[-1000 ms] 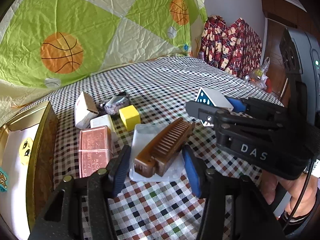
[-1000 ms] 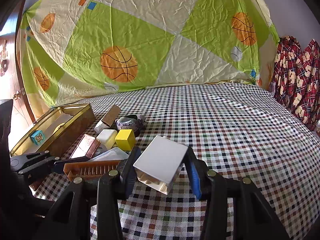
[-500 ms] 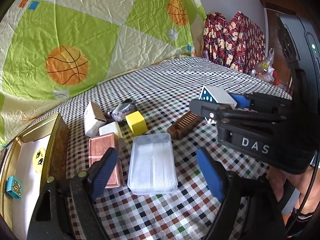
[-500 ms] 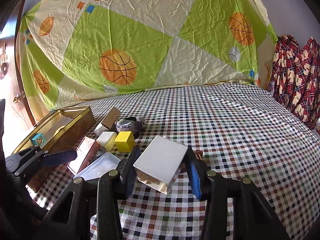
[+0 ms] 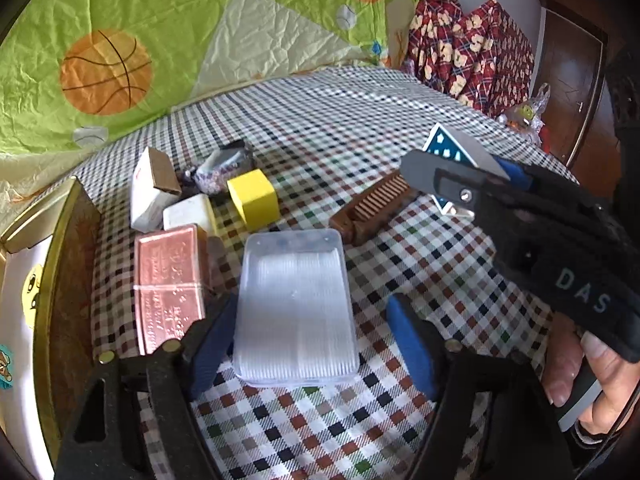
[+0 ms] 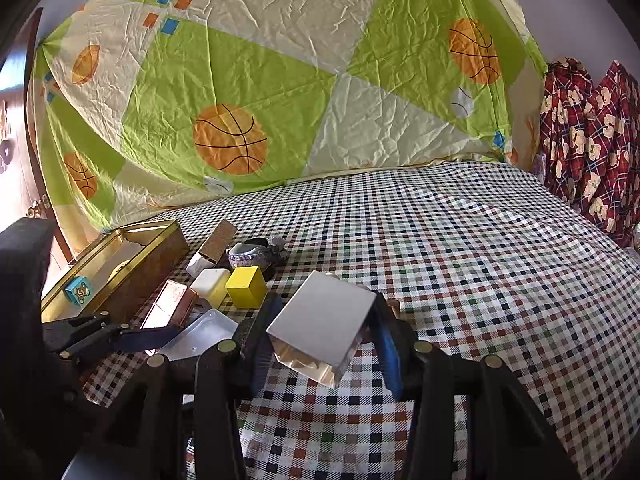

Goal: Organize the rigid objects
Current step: 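Grasp the white plastic box with the left tool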

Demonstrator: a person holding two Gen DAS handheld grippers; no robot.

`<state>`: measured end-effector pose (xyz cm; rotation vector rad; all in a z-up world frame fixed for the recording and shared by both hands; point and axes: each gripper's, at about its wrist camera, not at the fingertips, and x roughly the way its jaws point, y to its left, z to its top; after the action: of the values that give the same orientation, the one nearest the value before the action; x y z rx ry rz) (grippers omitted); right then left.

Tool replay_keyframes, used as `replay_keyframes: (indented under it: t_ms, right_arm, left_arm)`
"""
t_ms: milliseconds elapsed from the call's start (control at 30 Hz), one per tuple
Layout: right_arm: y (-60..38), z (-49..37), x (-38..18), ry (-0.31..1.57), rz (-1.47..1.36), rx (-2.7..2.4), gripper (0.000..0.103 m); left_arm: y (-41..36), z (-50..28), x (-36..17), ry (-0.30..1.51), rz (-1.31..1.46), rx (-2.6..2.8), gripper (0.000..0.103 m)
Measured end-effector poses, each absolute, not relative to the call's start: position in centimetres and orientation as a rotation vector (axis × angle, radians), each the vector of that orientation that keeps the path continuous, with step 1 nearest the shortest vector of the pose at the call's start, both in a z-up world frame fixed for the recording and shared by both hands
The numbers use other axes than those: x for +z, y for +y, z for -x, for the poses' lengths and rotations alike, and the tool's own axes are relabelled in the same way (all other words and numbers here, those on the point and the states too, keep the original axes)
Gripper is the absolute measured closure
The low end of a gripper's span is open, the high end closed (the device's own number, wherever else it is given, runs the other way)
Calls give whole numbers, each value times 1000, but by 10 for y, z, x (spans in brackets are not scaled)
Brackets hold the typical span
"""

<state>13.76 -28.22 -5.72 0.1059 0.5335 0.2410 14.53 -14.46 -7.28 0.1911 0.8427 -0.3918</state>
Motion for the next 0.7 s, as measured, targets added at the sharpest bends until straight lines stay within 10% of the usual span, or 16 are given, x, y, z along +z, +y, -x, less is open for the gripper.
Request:
replay_keyframes:
  t_ms: [100,700]
  right_arm:
    - [-282,-136,-57,529,-101,241,56]
    - [-280,-125,-53,459,-83,255,56]
  left_arm:
    - [-146,-141,-75,832,-201,-381,50]
    - [-117,-120,-51,596,-85,-280,50]
